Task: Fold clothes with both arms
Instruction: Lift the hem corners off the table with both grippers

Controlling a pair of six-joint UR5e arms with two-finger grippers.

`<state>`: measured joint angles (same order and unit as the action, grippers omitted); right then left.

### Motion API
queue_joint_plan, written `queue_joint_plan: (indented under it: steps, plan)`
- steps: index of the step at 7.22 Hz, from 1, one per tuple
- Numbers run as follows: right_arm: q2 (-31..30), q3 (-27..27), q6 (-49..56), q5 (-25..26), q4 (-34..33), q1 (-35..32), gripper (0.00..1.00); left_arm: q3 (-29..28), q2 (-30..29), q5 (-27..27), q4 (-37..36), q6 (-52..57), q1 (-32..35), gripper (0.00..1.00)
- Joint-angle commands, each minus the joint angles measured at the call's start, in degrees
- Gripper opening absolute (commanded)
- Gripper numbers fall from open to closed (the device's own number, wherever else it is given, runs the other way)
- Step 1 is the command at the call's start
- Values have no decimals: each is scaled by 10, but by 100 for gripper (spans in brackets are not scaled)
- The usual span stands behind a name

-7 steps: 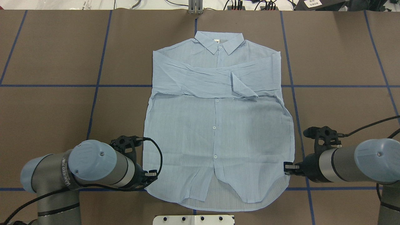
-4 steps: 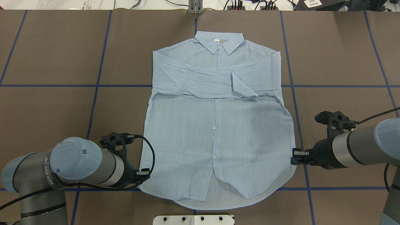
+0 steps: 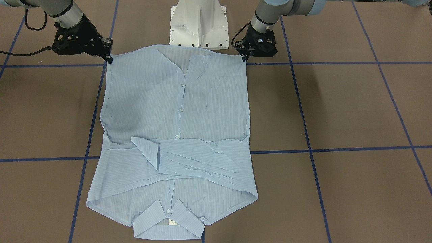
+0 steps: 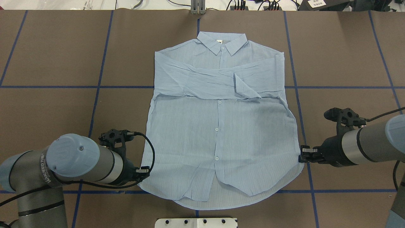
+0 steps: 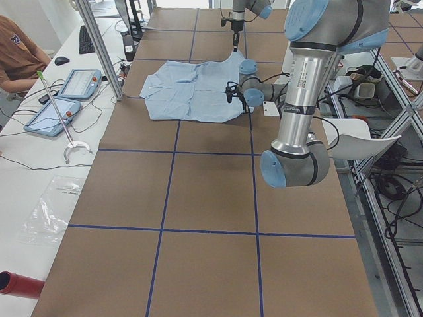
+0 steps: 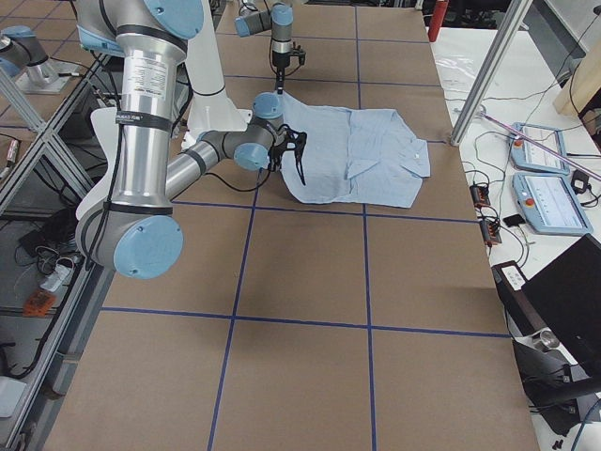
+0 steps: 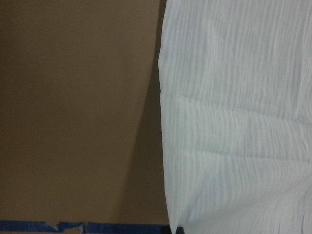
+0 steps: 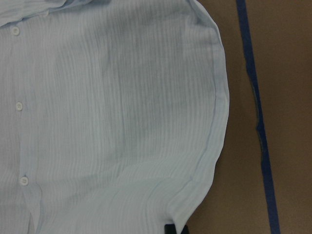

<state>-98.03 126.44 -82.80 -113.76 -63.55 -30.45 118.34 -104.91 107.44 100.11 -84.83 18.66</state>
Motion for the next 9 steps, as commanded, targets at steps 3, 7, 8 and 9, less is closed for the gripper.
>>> queue_joint_plan:
  steps: [3,7,8,9]
  plan:
    - [1,-2,0,-31,0,-35,0,1,0,2,0,10,9,0]
    - [5,-15,34,-75,0,-90,0,10,-1,32,2,12,38,0]
    - [6,-22,40,-87,0,-102,0,12,-3,32,2,12,40,0]
    - [6,-24,45,-94,0,-111,0,15,-2,32,2,12,41,0]
